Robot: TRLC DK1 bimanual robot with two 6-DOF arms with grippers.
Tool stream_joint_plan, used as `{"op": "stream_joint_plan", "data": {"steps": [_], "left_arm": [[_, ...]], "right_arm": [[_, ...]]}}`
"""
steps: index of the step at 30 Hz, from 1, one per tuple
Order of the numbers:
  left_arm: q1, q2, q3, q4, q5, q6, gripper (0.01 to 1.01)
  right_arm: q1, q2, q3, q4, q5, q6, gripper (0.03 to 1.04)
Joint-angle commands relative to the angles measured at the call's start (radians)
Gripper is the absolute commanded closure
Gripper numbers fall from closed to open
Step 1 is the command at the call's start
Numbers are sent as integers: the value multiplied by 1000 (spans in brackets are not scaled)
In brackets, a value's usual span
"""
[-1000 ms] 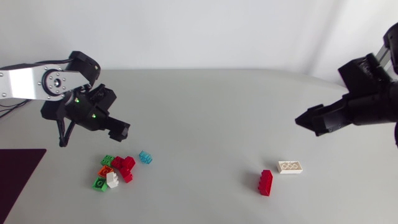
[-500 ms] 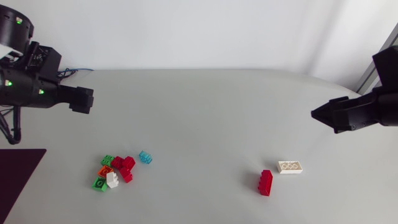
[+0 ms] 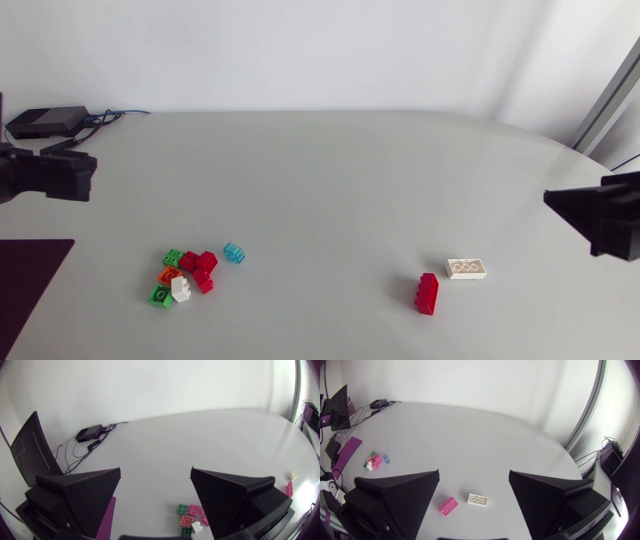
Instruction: Sort duplo bricks by size, large to the right and small to the left
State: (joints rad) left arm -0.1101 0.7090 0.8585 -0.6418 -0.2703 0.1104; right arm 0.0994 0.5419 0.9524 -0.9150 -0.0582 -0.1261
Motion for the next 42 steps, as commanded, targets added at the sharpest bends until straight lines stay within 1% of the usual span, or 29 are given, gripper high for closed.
{"op": "stream_joint_plan", "data": {"steps": [1,5,9,14,18,24,30,32,36,39,42], "left_arm": [[7,-95,-58,18,-12,-12,56],[10,-229,-125,34,-26,6,56],[10,-385,-210,62,-26,38,56],[13,-537,-262,68,-26,38,56],[43,-632,-282,77,-26,41,56],[86,-723,-312,110,-24,43,57],[104,-726,-306,122,-29,31,57],[105,-726,-320,174,-27,35,57],[89,-724,-365,274,-17,69,52],[46,-724,-441,378,0,118,49],[18,-724,-529,482,0,129,46]], "right_arm": [[3,-66,-47,-12,9,17,64],[13,-184,-103,-18,9,6,64],[-4,-292,-165,-33,14,-1,66],[-10,-365,-161,-38,11,-9,66],[-3,-448,-161,-41,6,-20,66],[-10,-536,-161,-45,1,-20,66],[-15,-551,-159,-45,-5,-21,66],[-17,-551,-178,-7,0,-27,66],[-18,-548,-254,133,15,-47,66],[-21,-548,-331,269,31,-63,66],[-23,-550,-415,406,52,-102,66]]}}
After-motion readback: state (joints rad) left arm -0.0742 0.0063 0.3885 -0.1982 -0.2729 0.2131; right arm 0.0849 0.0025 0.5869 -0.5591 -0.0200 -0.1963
